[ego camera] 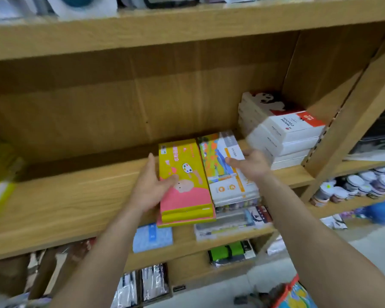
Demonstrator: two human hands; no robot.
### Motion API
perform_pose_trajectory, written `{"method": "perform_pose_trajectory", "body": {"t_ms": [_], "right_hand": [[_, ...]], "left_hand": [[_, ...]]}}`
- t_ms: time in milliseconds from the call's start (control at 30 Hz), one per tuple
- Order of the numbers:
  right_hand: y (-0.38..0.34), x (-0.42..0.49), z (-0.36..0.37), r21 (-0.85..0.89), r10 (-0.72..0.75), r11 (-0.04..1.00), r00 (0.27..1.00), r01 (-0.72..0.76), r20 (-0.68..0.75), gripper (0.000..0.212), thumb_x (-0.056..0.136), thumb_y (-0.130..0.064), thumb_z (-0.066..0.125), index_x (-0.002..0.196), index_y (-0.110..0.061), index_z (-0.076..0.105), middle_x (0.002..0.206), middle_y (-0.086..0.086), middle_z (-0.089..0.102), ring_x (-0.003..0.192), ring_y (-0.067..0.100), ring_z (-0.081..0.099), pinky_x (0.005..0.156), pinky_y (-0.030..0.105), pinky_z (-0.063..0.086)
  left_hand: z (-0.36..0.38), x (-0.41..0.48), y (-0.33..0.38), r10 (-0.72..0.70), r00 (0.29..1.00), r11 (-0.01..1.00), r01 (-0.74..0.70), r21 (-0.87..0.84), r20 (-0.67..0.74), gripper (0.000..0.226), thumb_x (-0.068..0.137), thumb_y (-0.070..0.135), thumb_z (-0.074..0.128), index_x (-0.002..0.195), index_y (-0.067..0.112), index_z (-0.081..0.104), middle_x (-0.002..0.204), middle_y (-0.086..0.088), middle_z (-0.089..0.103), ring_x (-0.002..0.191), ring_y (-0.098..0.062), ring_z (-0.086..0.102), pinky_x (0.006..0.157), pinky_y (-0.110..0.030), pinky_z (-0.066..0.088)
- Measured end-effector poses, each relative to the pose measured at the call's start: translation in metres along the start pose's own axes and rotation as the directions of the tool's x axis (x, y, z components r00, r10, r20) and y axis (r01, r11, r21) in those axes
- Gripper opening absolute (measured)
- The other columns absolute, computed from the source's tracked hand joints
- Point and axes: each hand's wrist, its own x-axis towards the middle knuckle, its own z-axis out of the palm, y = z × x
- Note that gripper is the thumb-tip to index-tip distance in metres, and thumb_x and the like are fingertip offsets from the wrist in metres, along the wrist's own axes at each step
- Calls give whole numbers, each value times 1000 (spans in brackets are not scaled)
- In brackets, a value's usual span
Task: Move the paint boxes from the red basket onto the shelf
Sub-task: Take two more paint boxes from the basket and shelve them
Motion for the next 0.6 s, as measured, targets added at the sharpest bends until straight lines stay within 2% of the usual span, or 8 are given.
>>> {"method": "perform_pose_trajectory", "body": {"t_ms": [67,133,167,200,333,500,567,600], "right_hand": [[-3,9,4,-138,1,990,1000,-2,-7,30,80,-45,79,77,-16,73,66,-6,71,63,16,66,52,30,49],[-7,10,6,-318,-62,947,996,37,-68,43,81,-49,74,74,-8,66,65,8,66,67,32,65,51,36,47],[-9,8,6,-392,-102,918,989,54,-103,45,82,-50,72,70,-8,60,63,9,61,68,35,62,48,35,43],[-11,4,7,-426,-138,902,982,71,-128,43,83,-49,69,74,-8,60,67,9,62,71,35,61,50,34,42],[2,-31,4,-305,-263,930,950,202,-171,42,91,-34,66,122,-6,65,117,11,71,110,31,64,88,42,53],[61,-107,-20,-129,-230,972,901,196,-367,33,89,-34,62,116,-17,66,106,0,65,95,19,64,81,38,54],[98,-139,-36,-101,-146,988,892,113,-427,29,86,-38,62,112,-25,66,101,-2,66,90,16,65,77,34,54],[120,-155,-47,-83,-79,996,884,46,-461,25,86,-37,63,109,-28,65,101,-1,68,88,15,66,75,34,54]], "left_hand": [[6,-35,-8,96,991,988,-105,112,89,105,60,71,78,149,61,24,166,5,27,145,-14,40,113,-39,41],[14,-59,-18,183,969,928,-227,294,168,110,48,82,72,145,68,22,168,20,-11,153,-10,19,117,-36,35],[18,-65,-21,220,958,887,-274,372,181,109,46,84,70,143,70,23,165,25,-17,153,-9,16,116,-35,37],[19,-67,-24,250,953,855,-301,423,173,107,47,83,69,144,69,25,165,28,-17,153,-9,19,113,-36,41],[23,-45,-21,276,953,811,-299,503,123,104,57,72,81,147,61,31,168,23,-7,150,-14,30,105,-42,49],[34,-8,-1,259,964,761,-243,601,61,96,65,65,83,148,53,38,171,8,8,152,-27,27,112,-47,40],[41,-8,8,371,929,704,-287,650,8,89,69,59,84,148,36,49,166,-4,26,151,-36,25,117,-53,33],[49,-13,11,497,868,680,-385,624,-6,81,72,56,82,143,26,56,159,-10,38,147,-39,32,117,-52,33]]}}
